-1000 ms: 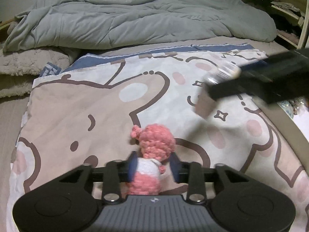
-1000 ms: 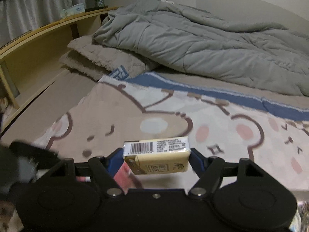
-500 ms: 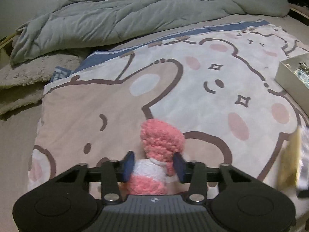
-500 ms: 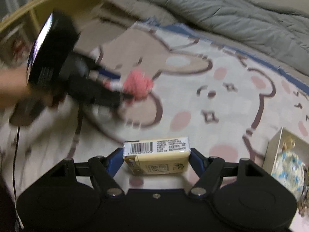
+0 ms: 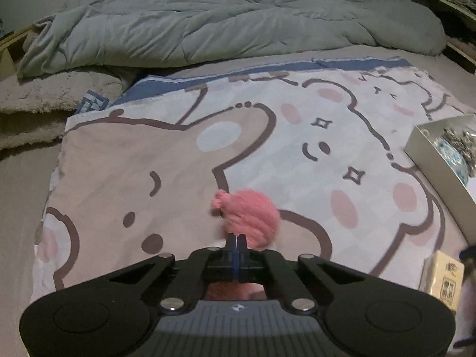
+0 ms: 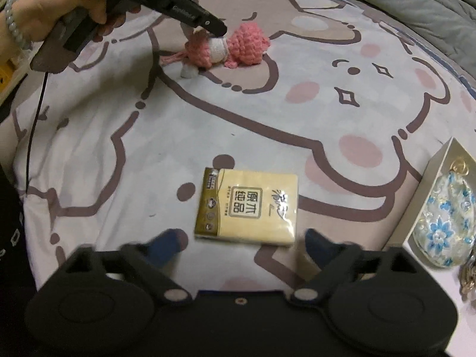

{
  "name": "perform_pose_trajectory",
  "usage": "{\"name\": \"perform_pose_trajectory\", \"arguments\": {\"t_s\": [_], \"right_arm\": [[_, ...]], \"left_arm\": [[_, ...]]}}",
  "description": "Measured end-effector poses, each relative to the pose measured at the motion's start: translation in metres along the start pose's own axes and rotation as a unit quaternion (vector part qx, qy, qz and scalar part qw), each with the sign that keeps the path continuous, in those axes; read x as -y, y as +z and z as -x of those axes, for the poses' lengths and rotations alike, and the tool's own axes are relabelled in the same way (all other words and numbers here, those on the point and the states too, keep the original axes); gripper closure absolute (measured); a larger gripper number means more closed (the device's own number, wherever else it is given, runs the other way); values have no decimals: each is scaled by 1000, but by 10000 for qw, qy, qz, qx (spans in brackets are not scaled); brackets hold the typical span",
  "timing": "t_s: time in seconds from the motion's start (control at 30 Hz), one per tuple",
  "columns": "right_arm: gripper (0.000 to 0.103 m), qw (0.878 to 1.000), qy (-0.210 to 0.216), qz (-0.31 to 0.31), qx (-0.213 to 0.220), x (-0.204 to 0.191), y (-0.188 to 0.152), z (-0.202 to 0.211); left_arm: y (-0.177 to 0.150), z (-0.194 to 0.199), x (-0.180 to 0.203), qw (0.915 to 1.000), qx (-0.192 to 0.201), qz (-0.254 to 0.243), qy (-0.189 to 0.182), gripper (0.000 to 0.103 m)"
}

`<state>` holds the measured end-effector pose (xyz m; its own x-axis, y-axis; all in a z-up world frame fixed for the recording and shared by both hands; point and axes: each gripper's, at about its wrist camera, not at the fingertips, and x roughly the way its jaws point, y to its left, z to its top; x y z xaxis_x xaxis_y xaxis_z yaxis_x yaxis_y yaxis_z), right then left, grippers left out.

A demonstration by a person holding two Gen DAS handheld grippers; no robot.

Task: Organize objects
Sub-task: 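Lift and carry the pink doll and yellow tissue pack toward the white tray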

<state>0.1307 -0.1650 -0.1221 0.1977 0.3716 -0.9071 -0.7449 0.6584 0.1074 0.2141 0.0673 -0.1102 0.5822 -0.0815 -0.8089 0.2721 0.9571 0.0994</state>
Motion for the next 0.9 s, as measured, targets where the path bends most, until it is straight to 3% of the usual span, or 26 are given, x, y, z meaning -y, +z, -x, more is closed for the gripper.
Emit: {"name": "perform_pose_trajectory", "arguments": {"t_s": [0.1, 0.27, 0.37, 0.43, 0.57, 0.9], "right_arm": [[6, 9998, -90, -125, 88, -1, 4, 1], [6, 9991, -267, -268, 174, -2, 15, -6], [6, 9991, -334, -221, 124, -4, 19, -11], [6, 9992, -360, -144, 90, -6, 21, -13], [6, 9995, -308, -98, 73, -4, 25, -18], [9, 9998, -168, -60, -39, 8, 24, -30]], "left_arm": [[-5, -3, 7, 9989, -33, -425, 191, 100], [-7, -6, 11, 9979, 109, -598, 221, 96], [-4, -9, 12, 9974, 172, -651, 263, 79], [-3, -12, 16, 9965, 157, -738, 348, 60], [-1, -18, 19, 9951, 73, -872, 464, 54], [5, -19, 0, 9961, -47, -464, 756, 35]]}}
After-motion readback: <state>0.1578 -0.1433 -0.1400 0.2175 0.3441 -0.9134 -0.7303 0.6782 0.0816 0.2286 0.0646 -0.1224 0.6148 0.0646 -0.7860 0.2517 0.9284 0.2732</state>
